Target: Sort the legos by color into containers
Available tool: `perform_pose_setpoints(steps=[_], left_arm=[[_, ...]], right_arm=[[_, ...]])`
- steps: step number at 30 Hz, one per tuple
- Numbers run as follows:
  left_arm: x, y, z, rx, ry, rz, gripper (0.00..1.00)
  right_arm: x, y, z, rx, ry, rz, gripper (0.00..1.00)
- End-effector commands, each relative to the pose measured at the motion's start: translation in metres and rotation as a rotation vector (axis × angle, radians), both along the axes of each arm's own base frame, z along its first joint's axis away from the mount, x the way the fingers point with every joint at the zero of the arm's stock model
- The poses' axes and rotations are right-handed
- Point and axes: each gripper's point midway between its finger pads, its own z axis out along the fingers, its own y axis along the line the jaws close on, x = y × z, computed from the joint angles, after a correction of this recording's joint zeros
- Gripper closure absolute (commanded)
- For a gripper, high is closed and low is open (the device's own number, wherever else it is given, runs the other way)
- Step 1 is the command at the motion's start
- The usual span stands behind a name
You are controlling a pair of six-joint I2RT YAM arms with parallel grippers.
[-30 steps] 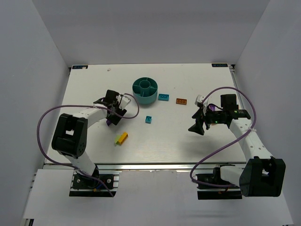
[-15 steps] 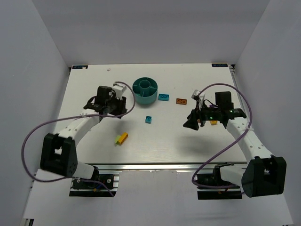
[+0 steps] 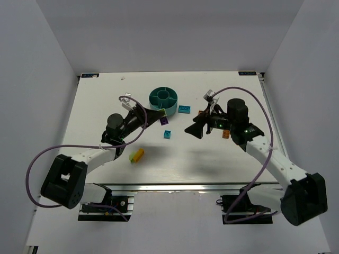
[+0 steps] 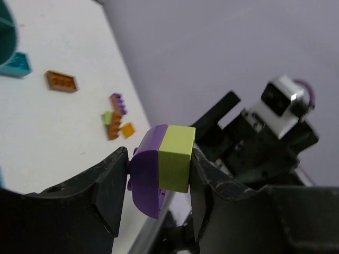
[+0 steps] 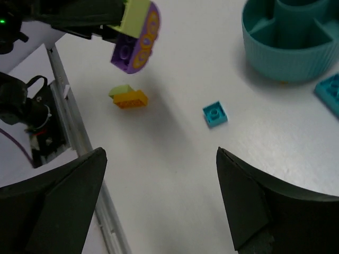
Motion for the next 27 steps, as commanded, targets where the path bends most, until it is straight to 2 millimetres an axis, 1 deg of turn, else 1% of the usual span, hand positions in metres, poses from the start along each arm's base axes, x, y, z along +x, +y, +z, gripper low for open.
perform_pose_setpoints(steps=[1, 2, 3, 4, 5, 6, 7, 8, 9, 10, 11, 12, 13, 14, 16, 17, 18, 19, 22, 26, 27], left_arm=[[-0.008, -0.001, 0.075, -0.315, -0.092, -0.003, 0.82], [-0.007, -0.003, 0.078, -0.348, -0.076, 0.014, 0.82], [-0.005, -0.004, 0.080, -0.363, -0.069, 0.021, 0.82], [-0.002, -0.005, 0.079, -0.373, -0.057, 0.035, 0.82], [0.000, -0.008, 0.079, -0.389, -0.042, 0.052, 0.82], [0.002, -0.009, 0.079, -0.394, -0.032, 0.064, 0.83], [0.005, -0.012, 0.076, -0.383, -0.004, 0.079, 0.83], [0.005, -0.017, 0.074, -0.372, 0.010, 0.086, 0.83], [0.012, -0.016, 0.071, -0.365, 0.025, 0.129, 0.83], [0.016, -0.018, 0.064, -0.337, 0.057, 0.153, 0.83], [0.015, -0.020, 0.064, -0.321, 0.057, 0.164, 0.83], [0.017, -0.020, 0.062, -0.309, 0.064, 0.184, 0.83], [0.021, -0.018, 0.055, -0.289, 0.085, 0.223, 0.83], [0.021, -0.019, 0.058, -0.281, 0.076, 0.234, 0.83], [0.025, -0.016, 0.053, -0.254, 0.089, 0.285, 0.83], [0.028, -0.015, 0.047, -0.231, 0.108, 0.306, 0.83], [0.028, -0.017, 0.047, -0.214, 0.103, 0.309, 0.83], [0.028, -0.019, 0.042, -0.189, 0.108, 0.314, 0.83], [0.027, -0.024, 0.043, -0.176, 0.103, 0.312, 0.83], [0.026, -0.025, 0.044, -0.196, 0.102, 0.313, 0.83], [0.025, -0.025, 0.044, -0.198, 0.102, 0.311, 0.83]], right_arm=[[0.001, 0.024, 0.064, 0.119, -0.391, -0.033, 0.11], [0.013, 0.023, 0.065, 0.091, -0.422, -0.121, 0.10], [0.016, 0.027, 0.067, 0.081, -0.429, -0.159, 0.11], [0.012, 0.038, 0.065, 0.073, -0.430, -0.173, 0.11], [0.022, 0.037, 0.063, 0.060, -0.423, -0.235, 0.11], [0.022, 0.039, 0.063, 0.063, -0.429, -0.247, 0.11], [0.019, 0.045, 0.067, 0.066, -0.447, -0.249, 0.11], [0.025, 0.046, 0.067, 0.041, -0.479, -0.276, 0.11], [0.026, 0.048, 0.070, 0.039, -0.484, -0.285, 0.11], [0.026, 0.052, 0.080, 0.049, -0.499, -0.295, 0.11], [0.035, 0.050, 0.075, 0.001, -0.510, -0.338, 0.11], [0.038, 0.051, 0.074, -0.013, -0.506, -0.351, 0.11], [0.040, 0.054, 0.073, -0.024, -0.492, -0.355, 0.11], [0.045, 0.057, 0.071, -0.044, -0.472, -0.363, 0.11], [0.048, 0.063, 0.072, -0.050, -0.458, -0.363, 0.10], [0.046, 0.066, 0.072, -0.051, -0.456, -0.356, 0.11], [0.047, 0.069, 0.072, -0.054, -0.455, -0.357, 0.11], [0.048, 0.071, 0.069, -0.065, -0.451, -0.367, 0.11], [0.052, 0.075, 0.058, -0.111, -0.425, -0.364, 0.15], [0.050, 0.082, 0.047, -0.116, -0.381, -0.340, 0.22], [0.051, 0.083, 0.045, -0.119, -0.377, -0.339, 0.23]])
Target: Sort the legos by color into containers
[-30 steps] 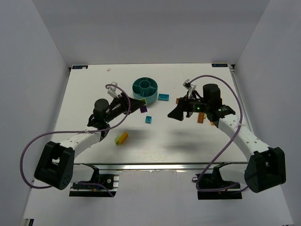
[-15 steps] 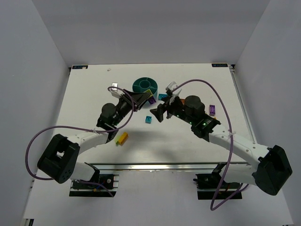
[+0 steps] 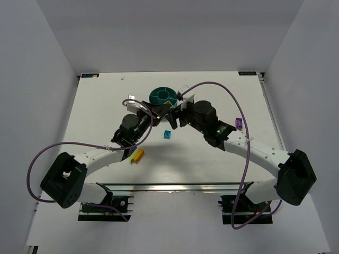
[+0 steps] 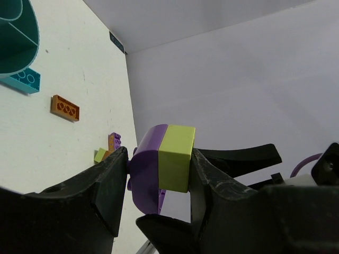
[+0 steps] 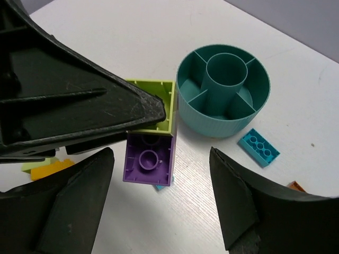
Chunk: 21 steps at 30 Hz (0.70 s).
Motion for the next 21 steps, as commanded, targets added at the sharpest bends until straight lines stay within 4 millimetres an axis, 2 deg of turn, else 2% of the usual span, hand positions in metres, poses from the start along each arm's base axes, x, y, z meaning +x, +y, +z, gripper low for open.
perform_pose_setpoints(steps=[1, 6, 8, 9, 13, 16, 19, 21], left_arm=[[0.000, 0.001, 0.026, -0.038, -0.054, 0.019, 0.83], [-0.003, 0.002, 0.033, -0.064, -0.063, 0.014, 0.83], [-0.005, 0.001, 0.032, -0.085, -0.057, 0.008, 0.83], [-0.006, 0.002, 0.032, -0.103, -0.053, 0.008, 0.83], [-0.008, 0.002, 0.030, -0.104, -0.046, 0.006, 0.83], [-0.009, 0.002, 0.029, -0.107, -0.044, 0.007, 0.83], [-0.010, 0.002, 0.027, -0.110, -0.035, 0.006, 0.82], [-0.010, 0.002, 0.026, -0.109, -0.034, 0.007, 0.80]], right_arm=[[0.005, 0.006, 0.016, 0.034, -0.010, -0.017, 0.23], [0.006, 0.008, 0.011, 0.030, -0.016, -0.007, 0.29], [0.006, 0.012, 0.015, 0.041, -0.031, 0.018, 0.37], [0.005, 0.014, 0.014, 0.042, -0.032, 0.030, 0.46], [0.003, 0.017, 0.019, 0.041, -0.065, 0.064, 0.60], [0.001, 0.020, 0.019, 0.033, -0.076, 0.087, 0.67], [-0.001, 0.021, 0.020, 0.024, -0.091, 0.108, 0.84], [-0.001, 0.020, 0.022, 0.012, -0.111, 0.112, 0.88]])
